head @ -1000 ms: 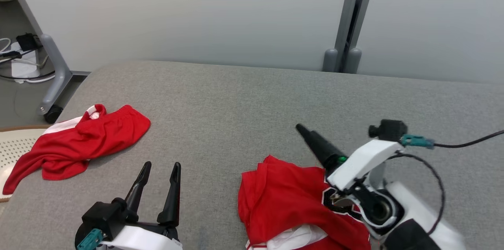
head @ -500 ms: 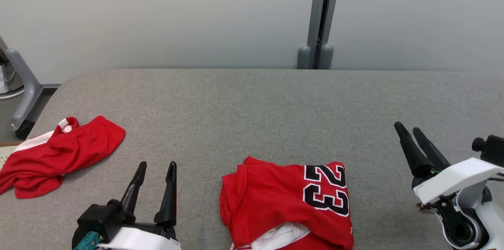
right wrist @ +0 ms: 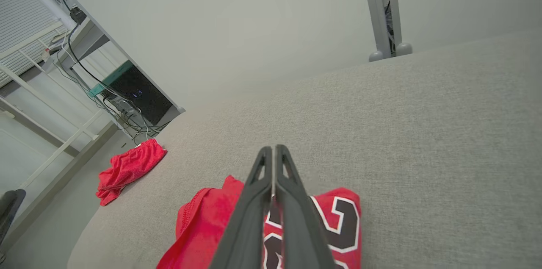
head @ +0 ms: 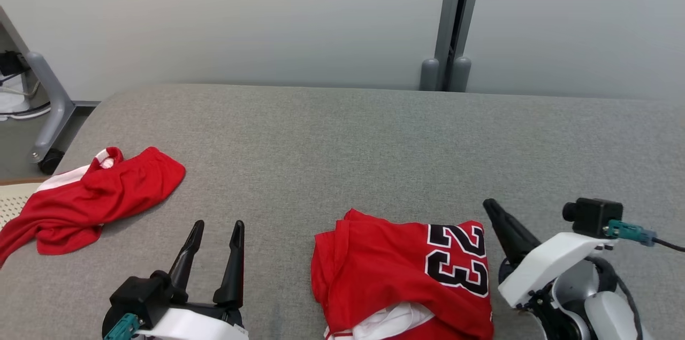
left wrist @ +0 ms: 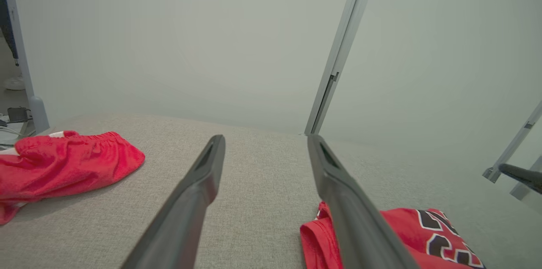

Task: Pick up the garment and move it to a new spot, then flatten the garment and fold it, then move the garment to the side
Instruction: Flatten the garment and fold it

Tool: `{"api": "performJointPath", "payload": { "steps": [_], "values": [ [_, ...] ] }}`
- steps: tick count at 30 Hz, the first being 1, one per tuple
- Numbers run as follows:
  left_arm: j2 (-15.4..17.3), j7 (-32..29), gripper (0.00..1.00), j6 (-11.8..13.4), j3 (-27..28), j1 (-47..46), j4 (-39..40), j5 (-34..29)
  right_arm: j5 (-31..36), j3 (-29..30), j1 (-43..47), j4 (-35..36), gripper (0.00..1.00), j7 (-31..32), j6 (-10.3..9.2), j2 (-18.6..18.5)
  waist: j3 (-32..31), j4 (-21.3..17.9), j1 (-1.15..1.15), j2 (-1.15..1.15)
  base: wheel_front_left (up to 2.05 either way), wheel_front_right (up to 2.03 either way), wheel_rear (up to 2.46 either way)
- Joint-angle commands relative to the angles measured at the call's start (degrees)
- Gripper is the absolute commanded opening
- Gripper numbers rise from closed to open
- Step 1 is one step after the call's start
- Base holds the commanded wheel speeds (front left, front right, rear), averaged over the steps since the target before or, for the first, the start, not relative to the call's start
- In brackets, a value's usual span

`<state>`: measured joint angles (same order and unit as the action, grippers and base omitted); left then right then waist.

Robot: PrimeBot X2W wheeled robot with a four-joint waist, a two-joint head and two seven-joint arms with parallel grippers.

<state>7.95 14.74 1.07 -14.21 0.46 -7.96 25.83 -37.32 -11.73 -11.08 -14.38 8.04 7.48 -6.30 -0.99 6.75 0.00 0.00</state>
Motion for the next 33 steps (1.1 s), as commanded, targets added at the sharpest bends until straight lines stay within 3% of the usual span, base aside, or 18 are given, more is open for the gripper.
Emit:
{"api": "performJointPath", "payload": {
  "steps": [1, 9, 14, 26, 33],
  "values": [
    [0.1, 0.3, 1.00, -0.1, 0.1, -1.1, -0.1, 0.3, 0.3, 0.2, 0.9, -0.7, 0.00, 1.3, 0.02, 0.7, 0.1, 0.8, 0.00, 0.00, 0.00, 0.00, 0.00],
    [-0.2, 0.3, 1.00, -0.6, -0.4, -1.9, -0.8, 0.4, 1.8, 0.7, 0.9, -9.8, 0.00, 4.8, 0.02, 3.0, 1.1, 3.3, 0.00, 0.00, 0.00, 0.00, 0.00],
    [-0.3, 0.4, 1.00, -0.8, -0.4, -2.1, -1.2, 0.4, -2.3, -3.0, 1.6, -13.6, 0.00, 5.0, 0.02, 3.4, 1.7, 4.9, 0.00, 0.00, 0.00, 0.00, 0.00],
    [-0.3, 0.4, 1.00, -0.9, 0.1, -2.2, -1.6, 0.1, -11.0, -21.4, 4.3, -9.1, 0.00, 4.6, 0.02, 3.2, 2.0, 4.4, 0.00, 0.00, 0.00, 0.00, 0.00],
    [-0.3, 0.5, 1.00, -0.6, 0.4, -1.6, -1.4, -0.1, -11.0, -23.3, 3.2, -5.0, 0.00, 3.2, 0.02, 1.3, 1.3, 1.9, 0.00, 0.00, 0.00, 0.00, 0.00]
  ]
}}
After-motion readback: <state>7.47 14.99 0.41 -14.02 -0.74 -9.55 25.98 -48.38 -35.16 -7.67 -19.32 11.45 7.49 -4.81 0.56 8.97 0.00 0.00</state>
